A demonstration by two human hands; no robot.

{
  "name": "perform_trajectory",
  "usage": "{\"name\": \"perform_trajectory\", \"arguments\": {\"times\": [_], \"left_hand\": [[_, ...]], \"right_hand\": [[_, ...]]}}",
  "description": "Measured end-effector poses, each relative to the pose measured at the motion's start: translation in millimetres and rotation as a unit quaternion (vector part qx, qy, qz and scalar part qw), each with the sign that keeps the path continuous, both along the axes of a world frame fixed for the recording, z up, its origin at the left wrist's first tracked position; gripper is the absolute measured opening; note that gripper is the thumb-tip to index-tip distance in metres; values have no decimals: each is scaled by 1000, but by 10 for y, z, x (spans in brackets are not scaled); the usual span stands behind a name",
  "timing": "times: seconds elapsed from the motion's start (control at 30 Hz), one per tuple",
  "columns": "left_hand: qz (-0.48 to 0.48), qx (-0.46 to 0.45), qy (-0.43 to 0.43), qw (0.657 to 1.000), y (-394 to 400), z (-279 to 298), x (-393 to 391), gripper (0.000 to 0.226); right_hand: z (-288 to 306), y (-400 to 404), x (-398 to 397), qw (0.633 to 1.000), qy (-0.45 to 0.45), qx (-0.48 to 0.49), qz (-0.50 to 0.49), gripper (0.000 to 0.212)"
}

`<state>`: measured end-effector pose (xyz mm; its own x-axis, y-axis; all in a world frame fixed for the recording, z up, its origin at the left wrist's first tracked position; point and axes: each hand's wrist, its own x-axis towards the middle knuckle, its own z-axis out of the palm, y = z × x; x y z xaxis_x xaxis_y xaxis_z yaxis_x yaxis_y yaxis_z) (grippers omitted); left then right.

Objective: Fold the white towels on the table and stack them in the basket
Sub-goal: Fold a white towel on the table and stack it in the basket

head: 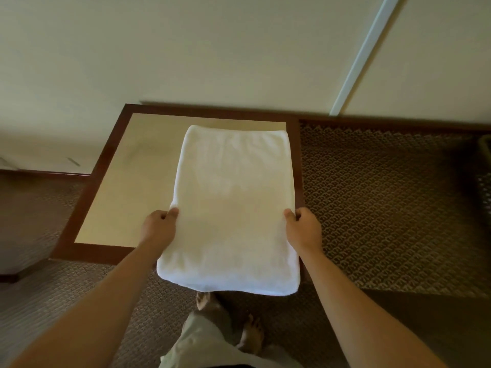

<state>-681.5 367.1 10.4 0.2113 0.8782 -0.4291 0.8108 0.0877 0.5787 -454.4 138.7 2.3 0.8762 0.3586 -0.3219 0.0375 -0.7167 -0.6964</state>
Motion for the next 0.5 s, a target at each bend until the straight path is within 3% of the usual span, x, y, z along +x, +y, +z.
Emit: {"name": "perform_trajectory", "arguments": {"times": [0.17, 0.4, 0.5], "left_hand": [[-29, 92, 66, 993, -111, -111, -16, 31], [-23, 51, -34, 998, 154, -28, 315, 37], [19, 61, -13, 998, 162, -80, 275, 46]], "right_hand": [[-73, -15, 38, 1000, 10, -22, -7, 27], [12, 369, 266, 1000, 14, 17, -3, 29], [-75, 378, 254, 1000, -8, 5, -14, 25]]}}
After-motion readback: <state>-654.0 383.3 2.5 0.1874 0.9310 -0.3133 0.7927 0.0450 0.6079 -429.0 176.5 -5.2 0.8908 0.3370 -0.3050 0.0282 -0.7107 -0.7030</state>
